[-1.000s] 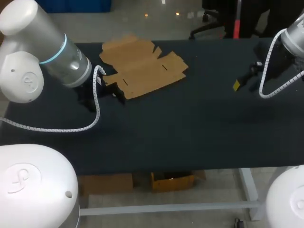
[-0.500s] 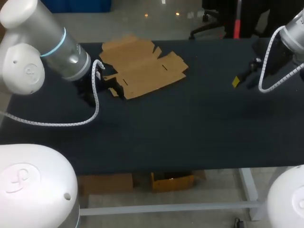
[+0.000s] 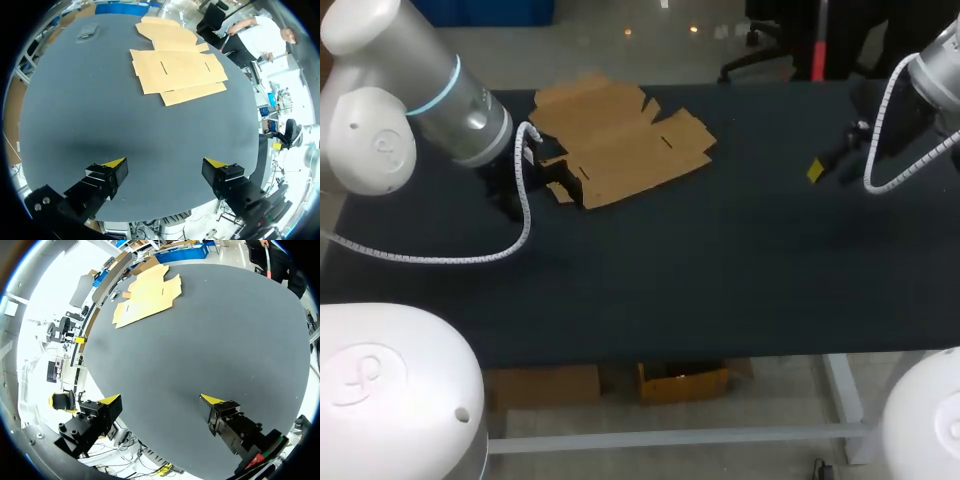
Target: Assemble the packaging by folding the flat box into shape, placing the metal phone stand inside, and closing the box properly
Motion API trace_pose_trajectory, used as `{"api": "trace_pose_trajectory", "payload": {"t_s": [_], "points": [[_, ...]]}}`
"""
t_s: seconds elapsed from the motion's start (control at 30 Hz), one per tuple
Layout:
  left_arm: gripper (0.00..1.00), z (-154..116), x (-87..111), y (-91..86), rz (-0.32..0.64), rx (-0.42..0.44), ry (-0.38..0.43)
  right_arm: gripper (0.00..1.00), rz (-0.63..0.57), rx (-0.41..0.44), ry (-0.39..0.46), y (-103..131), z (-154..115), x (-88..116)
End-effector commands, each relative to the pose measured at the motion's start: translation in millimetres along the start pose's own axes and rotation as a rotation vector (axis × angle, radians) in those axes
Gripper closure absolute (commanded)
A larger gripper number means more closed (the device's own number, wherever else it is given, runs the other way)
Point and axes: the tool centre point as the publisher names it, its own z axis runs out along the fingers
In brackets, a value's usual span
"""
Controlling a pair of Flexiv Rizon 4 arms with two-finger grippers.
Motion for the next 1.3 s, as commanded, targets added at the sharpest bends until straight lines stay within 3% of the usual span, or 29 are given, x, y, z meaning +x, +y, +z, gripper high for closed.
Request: {"api": "trace_pose_trajectory", "payload": {"t_s": [0.03,0.5,0.87,1.3], "points": [[0.00,12,-6.0,-10.5,-0.016,-0.020,0.025,0.00,-0.025,0.007,-0.021,4,-5,7],[0.00,21,-8.1,-25.8,-0.081,-0.065,0.106,0.00,-0.061,-0.113,-0.069,7,-13,13],[0.00,23,-15.0,-39.9,-0.127,-0.092,0.156,0.00,-0.066,-0.140,-0.087,20,-25,15],[0.00,39,-29.8,-67.8,-0.132,-0.035,0.258,0.00,-0.049,-0.170,-0.060,19,-29,14]]}}
